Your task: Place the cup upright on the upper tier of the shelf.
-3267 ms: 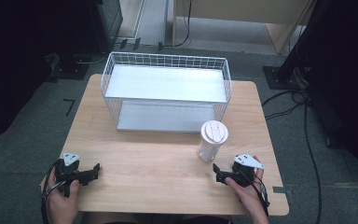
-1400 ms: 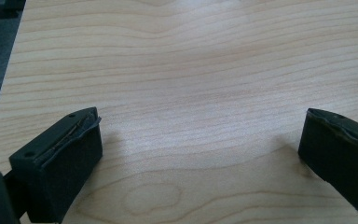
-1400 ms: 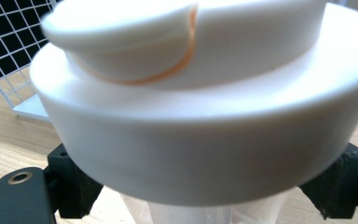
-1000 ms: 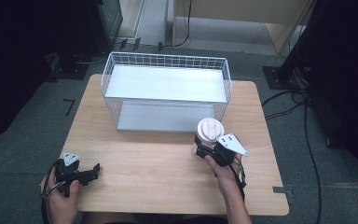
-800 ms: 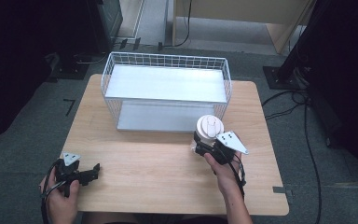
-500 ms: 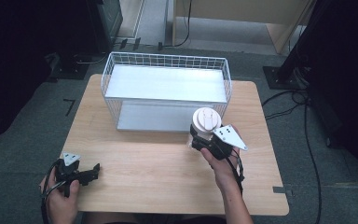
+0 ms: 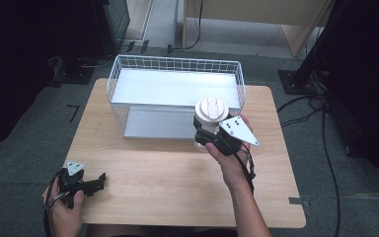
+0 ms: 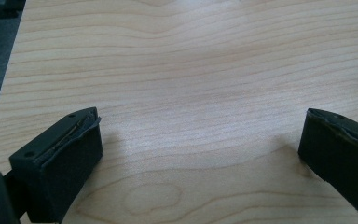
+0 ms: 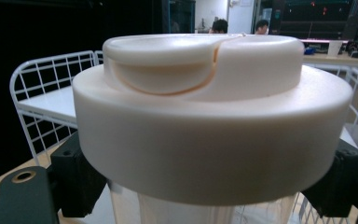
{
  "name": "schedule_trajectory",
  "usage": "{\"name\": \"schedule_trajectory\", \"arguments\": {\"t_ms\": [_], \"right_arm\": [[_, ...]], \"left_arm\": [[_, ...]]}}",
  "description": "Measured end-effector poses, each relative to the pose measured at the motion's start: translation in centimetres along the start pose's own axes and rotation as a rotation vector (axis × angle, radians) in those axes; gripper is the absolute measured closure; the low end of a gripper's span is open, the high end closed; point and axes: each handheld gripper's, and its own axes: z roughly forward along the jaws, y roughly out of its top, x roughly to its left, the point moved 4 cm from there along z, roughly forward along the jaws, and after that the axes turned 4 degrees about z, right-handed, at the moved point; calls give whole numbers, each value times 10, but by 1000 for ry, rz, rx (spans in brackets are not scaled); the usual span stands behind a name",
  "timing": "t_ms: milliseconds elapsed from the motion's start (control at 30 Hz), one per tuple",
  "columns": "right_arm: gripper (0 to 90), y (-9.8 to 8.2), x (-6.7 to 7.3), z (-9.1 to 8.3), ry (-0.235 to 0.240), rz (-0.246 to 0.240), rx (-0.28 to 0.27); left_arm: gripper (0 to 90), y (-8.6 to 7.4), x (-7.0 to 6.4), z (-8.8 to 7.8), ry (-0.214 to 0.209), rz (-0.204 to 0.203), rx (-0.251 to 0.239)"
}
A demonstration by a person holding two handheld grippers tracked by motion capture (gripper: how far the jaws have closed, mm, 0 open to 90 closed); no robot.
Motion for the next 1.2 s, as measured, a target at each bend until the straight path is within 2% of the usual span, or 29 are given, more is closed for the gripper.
{"name": "schedule_trajectory", "arguments": {"t_ms": [167,433,667,933,1133,1200], "right_arm": [[151,20,7,4,2,-14,-37],[151,41,15,13,2,-24,-73],[151,54,19,27,-11,-49,-77],[151,71,21,42,-22,-43,-97],[151,86,22,50,-19,-12,-120],[151,90,23,53,-23,-16,-125]], "left_arm": [[0,0,0,0,0,0,0],[0,0,0,0,0,0,0],[0,0,0,0,0,0,0],[0,0,0,0,0,0,0],[0,0,0,0,0,0,0],[0,0,0,0,0,0,0]]}}
